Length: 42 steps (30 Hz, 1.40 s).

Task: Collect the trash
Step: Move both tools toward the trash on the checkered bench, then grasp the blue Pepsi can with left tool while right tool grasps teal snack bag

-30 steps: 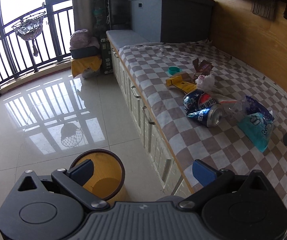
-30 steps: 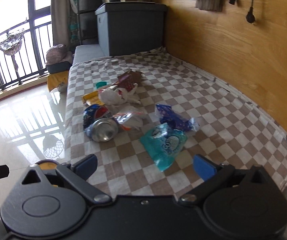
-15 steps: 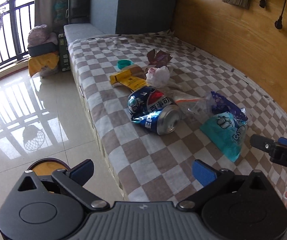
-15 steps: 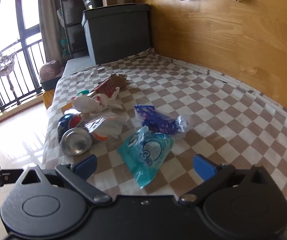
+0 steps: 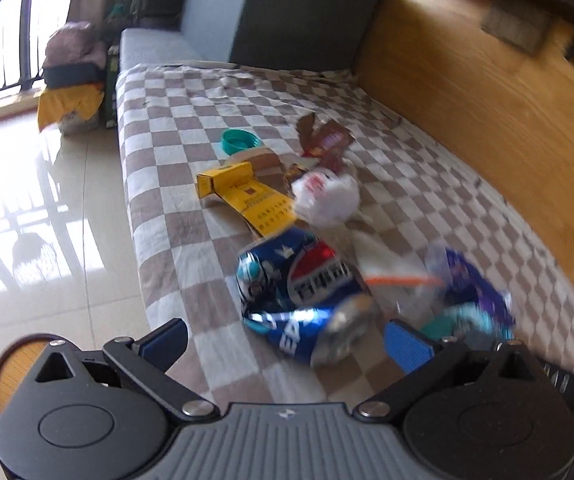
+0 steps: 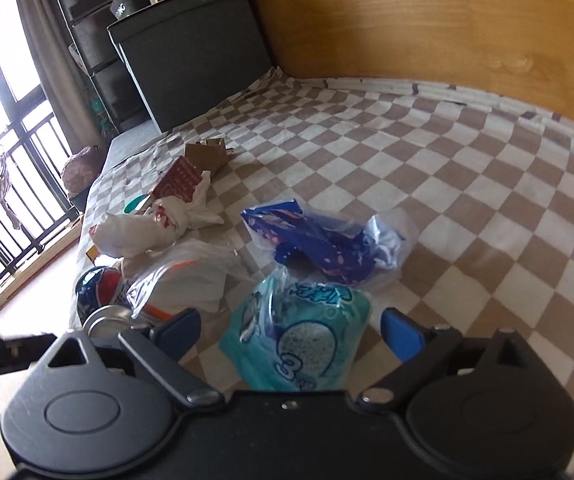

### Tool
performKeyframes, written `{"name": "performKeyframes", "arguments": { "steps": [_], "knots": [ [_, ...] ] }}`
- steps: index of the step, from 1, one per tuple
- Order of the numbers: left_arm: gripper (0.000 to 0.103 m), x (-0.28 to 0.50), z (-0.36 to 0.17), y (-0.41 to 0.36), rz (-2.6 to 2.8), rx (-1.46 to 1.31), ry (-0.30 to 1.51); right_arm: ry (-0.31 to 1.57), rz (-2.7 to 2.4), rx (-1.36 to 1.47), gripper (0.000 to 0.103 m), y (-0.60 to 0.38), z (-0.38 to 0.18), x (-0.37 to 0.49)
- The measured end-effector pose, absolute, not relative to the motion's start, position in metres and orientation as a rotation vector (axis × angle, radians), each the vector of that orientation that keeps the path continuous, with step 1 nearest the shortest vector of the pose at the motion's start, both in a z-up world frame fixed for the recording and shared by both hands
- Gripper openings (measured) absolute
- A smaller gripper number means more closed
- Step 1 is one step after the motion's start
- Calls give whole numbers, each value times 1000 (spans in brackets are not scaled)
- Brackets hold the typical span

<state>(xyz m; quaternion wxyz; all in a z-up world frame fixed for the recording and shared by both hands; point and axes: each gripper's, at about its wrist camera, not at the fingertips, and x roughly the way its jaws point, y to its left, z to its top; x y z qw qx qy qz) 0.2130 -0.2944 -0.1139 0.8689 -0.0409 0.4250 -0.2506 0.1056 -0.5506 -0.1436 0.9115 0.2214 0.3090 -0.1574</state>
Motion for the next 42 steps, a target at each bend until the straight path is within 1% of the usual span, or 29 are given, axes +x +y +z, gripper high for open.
{"name": "performKeyframes", "arguments": {
  "steps": [2,4,5,7,9,10,12,13,15,20,25,28,31,33,34,36,42],
  "knots": [
    [103,228,-117,-292,-493,-158,908,653,-317,460,88,-550,-148,112],
    [103,241,-122,-290,-472,-212,928,678,-298,459,73,-547,-151,116],
    [102,246,-124,-290,-466,-233,936,690,-285,456,72,-545,-153,117],
    [101,254,-129,-290,-460,-239,943,692,-267,437,66,-540,-153,117],
    [97,259,-132,-294,-468,-217,941,697,-251,414,62,-535,-153,115],
    [96,260,-135,-295,-473,-197,942,699,-247,410,56,-533,-153,114],
    [92,263,-142,-299,-480,-172,945,698,-235,406,48,-530,-150,110],
    [91,264,-145,-300,-483,-169,949,698,-232,404,44,-528,-148,108],
    [90,267,-152,-303,-495,-164,960,685,-218,419,41,-526,-141,102],
    [91,263,-160,-318,-510,-55,888,598,-218,443,40,-523,-114,87],
    [92,261,-163,-318,-528,-67,855,508,-193,435,39,-517,-82,94],
    [91,255,-165,-315,-564,-73,838,494,-178,394,39,-508,-72,114],
    [83,248,-165,-311,-612,-75,828,500,-160,366,39,-499,-72,138],
    [71,244,-163,-310,-614,-76,828,531,-162,345,39,-495,-78,154],
    [69,242,-163,-310,-620,-83,834,555,-168,337,39,-492,-83,159],
    [60,238,-163,-307,-650,-119,853,601,-184,329,39,-490,-93,165],
    [56,225,-166,-304,-709,-190,911,624,-211,314,39,-486,-108,145]
  ]
}}
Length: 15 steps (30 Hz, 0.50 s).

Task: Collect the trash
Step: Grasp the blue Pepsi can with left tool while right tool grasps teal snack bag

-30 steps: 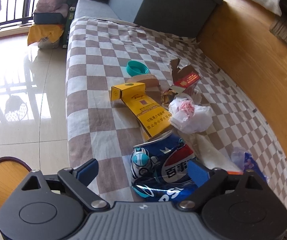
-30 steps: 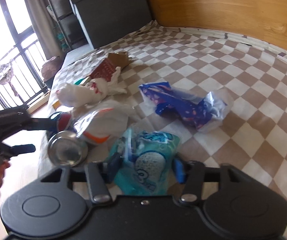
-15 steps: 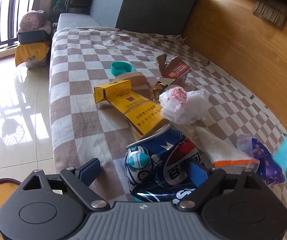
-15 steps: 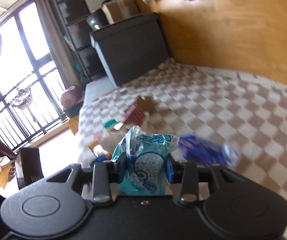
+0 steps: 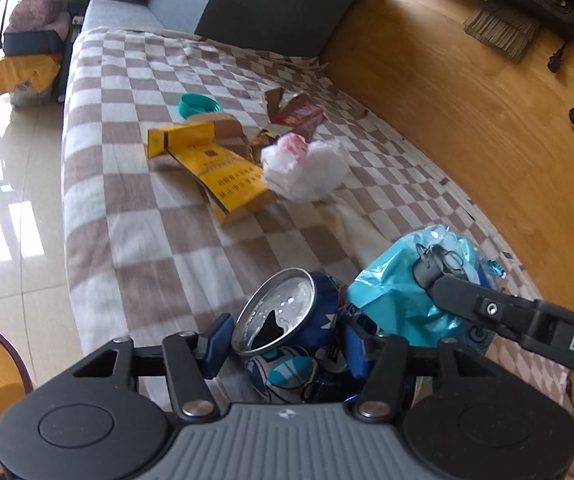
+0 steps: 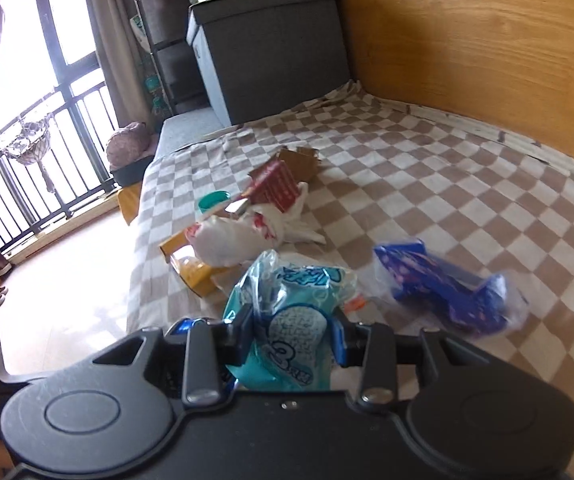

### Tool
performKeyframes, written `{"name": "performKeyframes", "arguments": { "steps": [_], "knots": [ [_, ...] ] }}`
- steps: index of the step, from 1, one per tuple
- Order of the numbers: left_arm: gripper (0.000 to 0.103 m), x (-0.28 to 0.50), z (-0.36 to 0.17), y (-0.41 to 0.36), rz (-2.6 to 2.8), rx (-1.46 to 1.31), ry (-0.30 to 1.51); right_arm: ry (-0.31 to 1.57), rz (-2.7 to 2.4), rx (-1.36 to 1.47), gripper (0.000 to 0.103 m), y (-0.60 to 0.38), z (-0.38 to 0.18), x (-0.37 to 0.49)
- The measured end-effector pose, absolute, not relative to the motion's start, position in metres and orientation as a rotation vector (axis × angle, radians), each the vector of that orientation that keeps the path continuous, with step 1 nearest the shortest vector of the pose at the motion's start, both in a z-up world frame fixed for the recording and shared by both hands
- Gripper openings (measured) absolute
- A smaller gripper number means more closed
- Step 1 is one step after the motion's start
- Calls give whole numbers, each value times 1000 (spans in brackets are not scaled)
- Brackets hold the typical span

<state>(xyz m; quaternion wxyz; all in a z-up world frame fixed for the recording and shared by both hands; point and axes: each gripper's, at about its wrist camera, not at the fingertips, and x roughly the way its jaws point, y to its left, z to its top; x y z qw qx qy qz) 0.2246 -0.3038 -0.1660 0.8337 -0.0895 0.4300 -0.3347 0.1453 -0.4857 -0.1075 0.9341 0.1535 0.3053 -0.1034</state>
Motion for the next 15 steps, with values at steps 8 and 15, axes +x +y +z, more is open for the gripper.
{"name": "performKeyframes", "arguments": {
  "steps": [8,15],
  "knots": [
    [54,199,-165,-295,-728,-224,958,636,-295,320,39,-491,-115,102],
    [96,198,-162,-305,-764,-139,910,651,-306,334,38,-494,-119,83]
  ]
}}
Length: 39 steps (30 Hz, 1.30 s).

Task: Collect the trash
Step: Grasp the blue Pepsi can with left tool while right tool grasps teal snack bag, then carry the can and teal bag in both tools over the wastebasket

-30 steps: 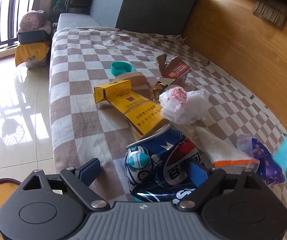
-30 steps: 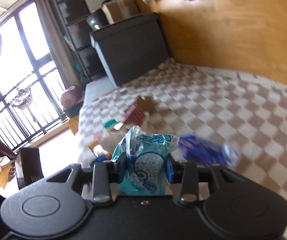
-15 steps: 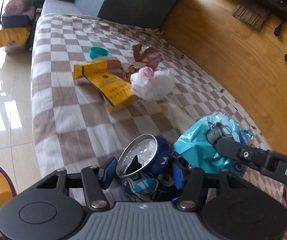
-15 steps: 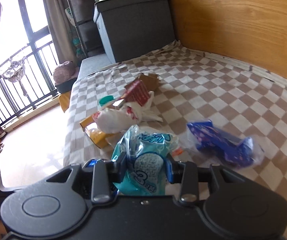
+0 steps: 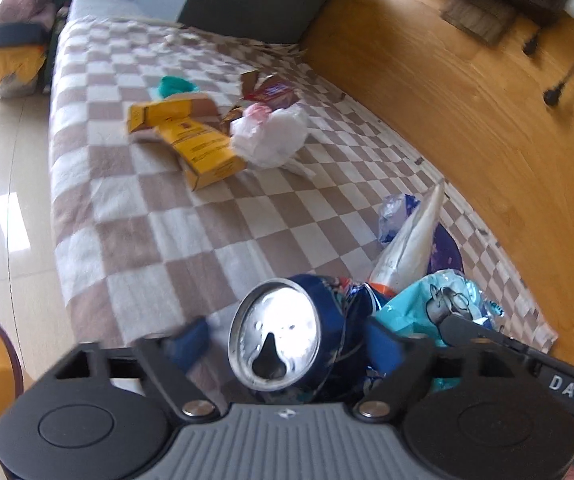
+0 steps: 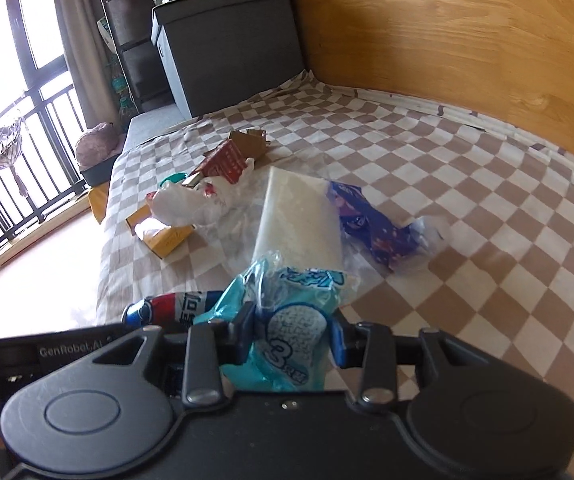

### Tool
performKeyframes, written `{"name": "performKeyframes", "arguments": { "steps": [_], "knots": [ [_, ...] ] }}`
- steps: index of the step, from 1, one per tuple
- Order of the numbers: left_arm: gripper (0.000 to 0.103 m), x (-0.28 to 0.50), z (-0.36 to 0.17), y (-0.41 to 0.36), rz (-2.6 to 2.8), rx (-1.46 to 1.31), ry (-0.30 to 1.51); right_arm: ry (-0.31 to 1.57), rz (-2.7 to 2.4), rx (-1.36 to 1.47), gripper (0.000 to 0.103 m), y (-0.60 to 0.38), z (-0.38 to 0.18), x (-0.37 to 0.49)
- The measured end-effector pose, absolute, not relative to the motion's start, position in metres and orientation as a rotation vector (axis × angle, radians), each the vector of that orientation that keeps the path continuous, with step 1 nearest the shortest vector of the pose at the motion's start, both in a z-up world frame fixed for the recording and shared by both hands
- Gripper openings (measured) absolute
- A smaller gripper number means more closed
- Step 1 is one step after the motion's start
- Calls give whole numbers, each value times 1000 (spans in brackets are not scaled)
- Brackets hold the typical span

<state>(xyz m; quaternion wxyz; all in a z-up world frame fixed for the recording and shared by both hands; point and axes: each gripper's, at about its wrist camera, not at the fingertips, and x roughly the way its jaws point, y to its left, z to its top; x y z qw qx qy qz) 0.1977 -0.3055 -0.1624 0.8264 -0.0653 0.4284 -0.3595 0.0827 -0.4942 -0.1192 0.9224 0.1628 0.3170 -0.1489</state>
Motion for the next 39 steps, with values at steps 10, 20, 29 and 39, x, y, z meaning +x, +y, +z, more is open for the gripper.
{"name": "performKeyframes", "arguments": {
  "steps": [10,20,29,39],
  "knots": [
    [92,217,-166,-319,-891,43,910,662,-308,309,38,-492,-118,87],
    [56,191,-161,-314,-893,-33,975,671,-344,298,38,-488,-112,68],
    [55,160,-140,-301,-760,6,903,639,-373,261,37,-478,-92,44],
    [55,150,-82,-258,-666,0,764,604,-414,243,37,-476,-69,26]
  ]
}}
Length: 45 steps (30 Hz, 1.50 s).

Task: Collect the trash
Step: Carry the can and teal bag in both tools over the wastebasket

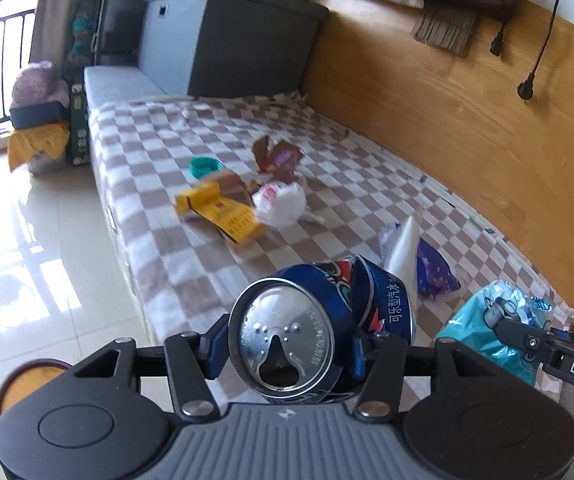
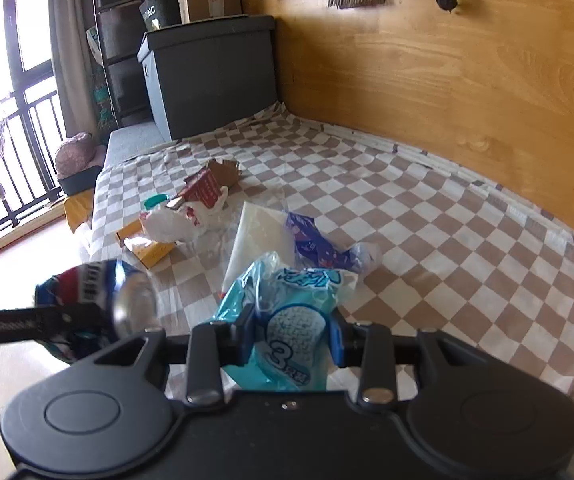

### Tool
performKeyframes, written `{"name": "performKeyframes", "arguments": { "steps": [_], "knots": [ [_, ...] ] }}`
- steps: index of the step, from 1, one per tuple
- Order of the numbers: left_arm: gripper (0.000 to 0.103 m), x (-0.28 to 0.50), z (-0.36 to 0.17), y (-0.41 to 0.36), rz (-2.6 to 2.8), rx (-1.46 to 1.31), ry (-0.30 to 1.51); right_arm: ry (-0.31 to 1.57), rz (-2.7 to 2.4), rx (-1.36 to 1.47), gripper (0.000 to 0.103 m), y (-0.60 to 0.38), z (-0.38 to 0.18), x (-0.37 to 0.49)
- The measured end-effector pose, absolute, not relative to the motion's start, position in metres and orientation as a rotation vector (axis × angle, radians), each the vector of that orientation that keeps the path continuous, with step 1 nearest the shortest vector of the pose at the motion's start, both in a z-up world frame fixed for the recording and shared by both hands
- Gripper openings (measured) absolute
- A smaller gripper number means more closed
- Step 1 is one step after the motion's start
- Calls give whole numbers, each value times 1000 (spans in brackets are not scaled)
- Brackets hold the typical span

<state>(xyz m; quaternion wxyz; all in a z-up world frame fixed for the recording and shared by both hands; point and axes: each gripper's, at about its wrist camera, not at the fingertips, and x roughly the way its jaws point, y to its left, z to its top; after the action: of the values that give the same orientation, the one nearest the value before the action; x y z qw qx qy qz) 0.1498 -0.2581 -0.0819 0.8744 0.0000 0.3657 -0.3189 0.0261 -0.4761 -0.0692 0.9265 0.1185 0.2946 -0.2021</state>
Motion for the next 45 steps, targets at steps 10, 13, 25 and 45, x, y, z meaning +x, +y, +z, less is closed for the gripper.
{"name": "performKeyframes", "arguments": {
  "steps": [10,13,25,45],
  "knots": [
    [55,144,-51,-205,-568,36,692,577,-344,199,37,-433,-47,39],
    [55,146,-46,-185,-534,30,677,571,-307,182,37,-414,-42,51],
    [55,169,-66,-92,-307,-12,720,611,-100,133,37,-331,-57,121],
    [55,270,-201,9,-93,-108,914,855,90,86,37,-206,-189,267]
  ]
}}
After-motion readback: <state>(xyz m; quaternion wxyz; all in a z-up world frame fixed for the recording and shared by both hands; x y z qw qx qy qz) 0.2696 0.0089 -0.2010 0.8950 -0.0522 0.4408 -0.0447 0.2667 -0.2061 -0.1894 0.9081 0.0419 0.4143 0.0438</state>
